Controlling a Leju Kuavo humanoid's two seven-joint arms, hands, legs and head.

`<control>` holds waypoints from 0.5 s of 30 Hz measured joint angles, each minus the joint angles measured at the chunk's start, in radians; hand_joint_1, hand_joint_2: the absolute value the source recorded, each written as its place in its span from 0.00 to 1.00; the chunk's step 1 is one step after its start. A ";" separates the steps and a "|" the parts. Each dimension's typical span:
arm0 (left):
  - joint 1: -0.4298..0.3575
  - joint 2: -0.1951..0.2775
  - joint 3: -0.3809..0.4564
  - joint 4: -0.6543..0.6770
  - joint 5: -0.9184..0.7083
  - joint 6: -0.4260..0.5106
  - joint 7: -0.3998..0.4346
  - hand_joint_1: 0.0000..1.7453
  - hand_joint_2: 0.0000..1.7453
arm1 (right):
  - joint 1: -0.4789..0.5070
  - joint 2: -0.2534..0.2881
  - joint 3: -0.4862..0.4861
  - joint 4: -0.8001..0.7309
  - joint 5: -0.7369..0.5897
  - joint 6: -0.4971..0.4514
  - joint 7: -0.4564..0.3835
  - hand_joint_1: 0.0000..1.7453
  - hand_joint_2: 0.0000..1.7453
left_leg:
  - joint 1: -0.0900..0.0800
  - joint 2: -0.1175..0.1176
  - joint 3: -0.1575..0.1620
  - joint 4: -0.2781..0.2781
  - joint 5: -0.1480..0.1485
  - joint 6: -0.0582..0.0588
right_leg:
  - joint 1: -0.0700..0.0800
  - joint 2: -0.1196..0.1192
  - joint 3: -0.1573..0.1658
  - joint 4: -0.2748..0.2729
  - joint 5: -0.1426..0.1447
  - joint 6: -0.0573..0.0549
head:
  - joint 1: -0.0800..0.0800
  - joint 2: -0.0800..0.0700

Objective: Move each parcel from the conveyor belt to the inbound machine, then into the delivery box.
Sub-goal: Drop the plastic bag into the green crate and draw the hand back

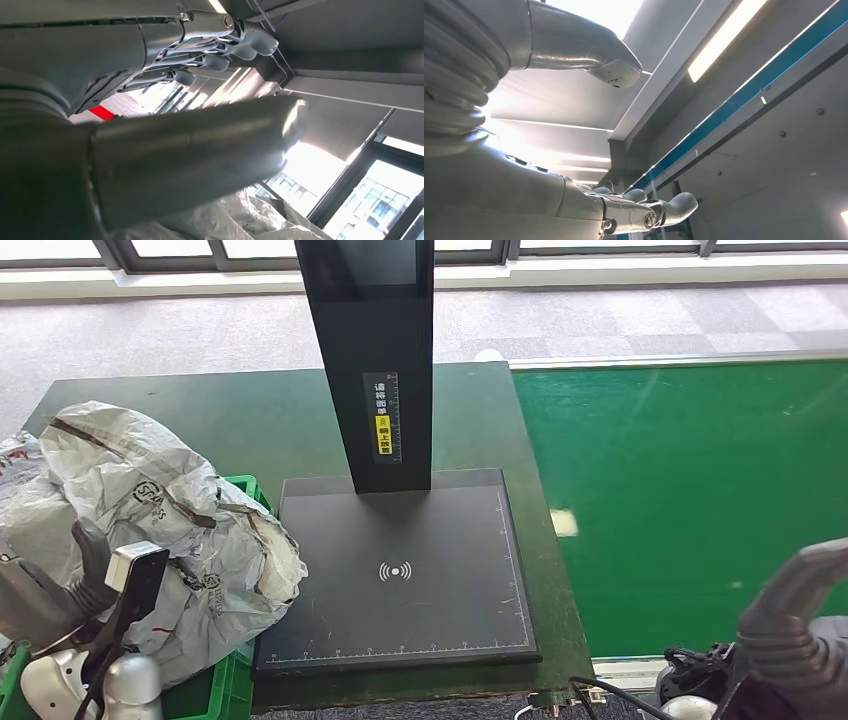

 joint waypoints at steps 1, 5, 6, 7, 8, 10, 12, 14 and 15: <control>0.000 0.000 0.001 -0.001 0.001 0.000 0.000 0.00 0.00 | 0.000 0.000 0.000 0.000 0.000 0.000 0.000 0.00 1.00 | 0.000 0.000 0.000 0.000 0.000 0.000 | 0.000 0.000 0.000 0.000 0.000 0.000 | 0.000 0.000; 0.001 0.000 0.004 -0.003 0.015 0.000 -0.010 0.00 0.00 | 0.000 0.000 0.000 0.000 0.000 0.000 0.000 0.00 1.00 | 0.000 0.000 0.000 0.000 0.000 0.000 | 0.000 0.000 0.000 0.000 0.000 0.000 | 0.000 0.000; 0.001 0.000 0.005 -0.003 0.023 0.000 -0.017 0.00 0.00 | 0.000 0.000 0.000 0.001 0.000 0.000 0.000 0.00 1.00 | 0.000 0.000 0.000 0.000 0.000 0.000 | 0.000 0.000 0.000 0.000 0.000 0.000 | 0.000 0.000; 0.001 0.000 0.007 -0.005 0.032 0.000 -0.024 0.00 0.00 | 0.000 0.000 0.000 0.001 -0.001 0.000 0.000 0.00 1.00 | 0.000 0.000 0.000 0.000 0.000 0.000 | 0.000 0.000 0.000 0.000 0.000 0.000 | 0.000 0.000; 0.002 0.000 0.008 -0.006 0.044 0.000 -0.032 0.00 0.00 | 0.000 0.000 0.000 0.001 -0.001 0.000 0.000 0.00 1.00 | 0.000 0.000 0.000 0.000 0.000 0.000 | 0.000 0.000 0.000 0.000 0.000 0.000 | 0.000 0.000; 0.003 0.000 0.012 -0.010 0.083 0.000 -0.055 0.00 0.00 | 0.000 0.000 0.000 0.002 -0.002 0.000 0.000 0.00 1.00 | 0.000 0.000 0.000 0.000 0.000 0.000 | 0.000 0.000 0.000 0.000 0.000 0.000 | 0.000 0.000; 0.003 0.000 0.015 -0.013 0.150 0.000 -0.095 0.00 0.00 | 0.000 0.000 0.000 0.002 -0.002 0.000 0.000 0.00 1.00 | 0.000 0.000 0.000 0.000 0.000 0.000 | 0.000 0.000 0.000 0.000 0.000 0.000 | 0.000 0.000; 0.004 0.000 0.019 -0.012 0.261 0.000 -0.163 0.00 0.00 | 0.000 0.000 0.000 0.004 -0.003 0.000 0.000 0.00 1.00 | 0.000 0.000 0.000 0.000 0.000 0.000 | 0.000 0.000 0.000 0.000 0.000 0.000 | 0.000 0.000; 0.005 0.000 0.020 -0.011 0.331 0.000 -0.207 0.00 0.00 | 0.000 0.000 0.000 0.004 -0.004 0.000 0.000 0.00 1.00 | 0.000 0.000 0.000 0.000 0.000 0.000 | 0.000 0.000 0.000 0.000 0.000 0.000 | 0.000 0.000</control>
